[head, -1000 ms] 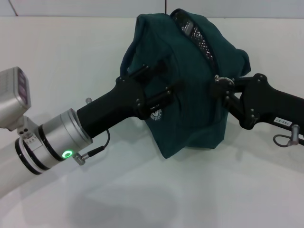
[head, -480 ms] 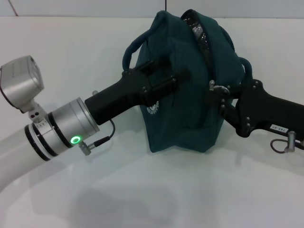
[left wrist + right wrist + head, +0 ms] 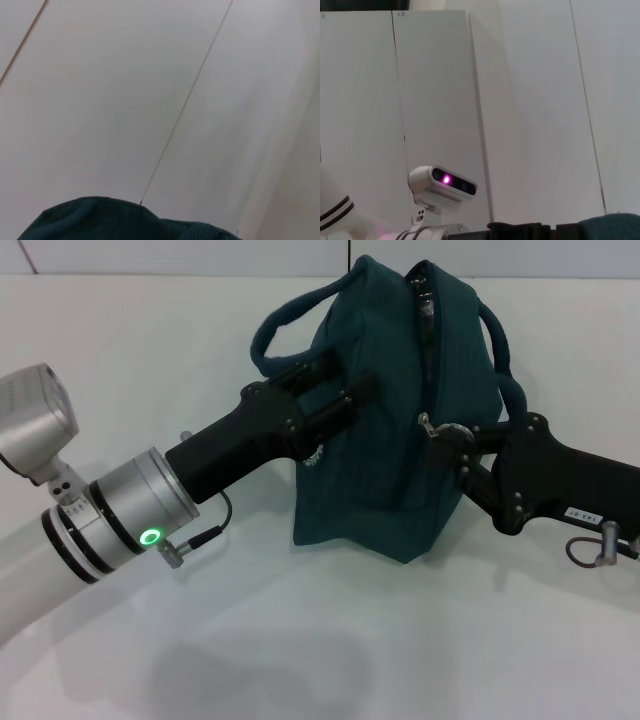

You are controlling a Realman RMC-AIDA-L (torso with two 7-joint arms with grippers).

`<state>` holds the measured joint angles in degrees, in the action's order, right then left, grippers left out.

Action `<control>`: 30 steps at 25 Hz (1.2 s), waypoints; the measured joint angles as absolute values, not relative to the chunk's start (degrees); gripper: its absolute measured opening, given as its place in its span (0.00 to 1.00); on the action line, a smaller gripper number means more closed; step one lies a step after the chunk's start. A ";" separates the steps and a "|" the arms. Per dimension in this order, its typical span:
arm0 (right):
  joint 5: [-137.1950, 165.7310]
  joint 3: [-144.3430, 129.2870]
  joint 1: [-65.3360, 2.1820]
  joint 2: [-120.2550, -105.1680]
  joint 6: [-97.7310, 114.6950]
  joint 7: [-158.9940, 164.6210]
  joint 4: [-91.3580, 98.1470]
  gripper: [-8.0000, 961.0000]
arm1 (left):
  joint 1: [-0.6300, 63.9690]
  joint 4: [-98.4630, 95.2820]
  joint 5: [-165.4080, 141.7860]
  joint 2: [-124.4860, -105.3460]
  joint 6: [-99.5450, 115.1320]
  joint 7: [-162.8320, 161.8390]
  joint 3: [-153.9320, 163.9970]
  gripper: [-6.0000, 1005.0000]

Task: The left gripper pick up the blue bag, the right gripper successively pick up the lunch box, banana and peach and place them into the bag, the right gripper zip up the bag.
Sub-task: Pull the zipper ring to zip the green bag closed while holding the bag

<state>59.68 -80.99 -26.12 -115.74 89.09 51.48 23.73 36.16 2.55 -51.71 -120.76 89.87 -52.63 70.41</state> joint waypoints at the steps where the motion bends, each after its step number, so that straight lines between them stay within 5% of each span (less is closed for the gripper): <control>1: 59.68 -80.99 -26.10 -115.75 88.96 51.37 23.73 0.04 | 36.14 2.55 -51.80 -120.76 89.96 -52.16 70.46 0.76; 16: 58.70 -80.44 -25.10 -115.84 88.43 49.85 23.73 0.04 | 36.04 1.07 -52.71 -120.76 90.02 -46.48 70.92 0.13; 30: 54.47 -81.03 -25.06 -115.80 88.90 45.58 23.10 0.04 | 36.15 0.87 -55.15 -120.76 91.52 -43.19 70.93 0.06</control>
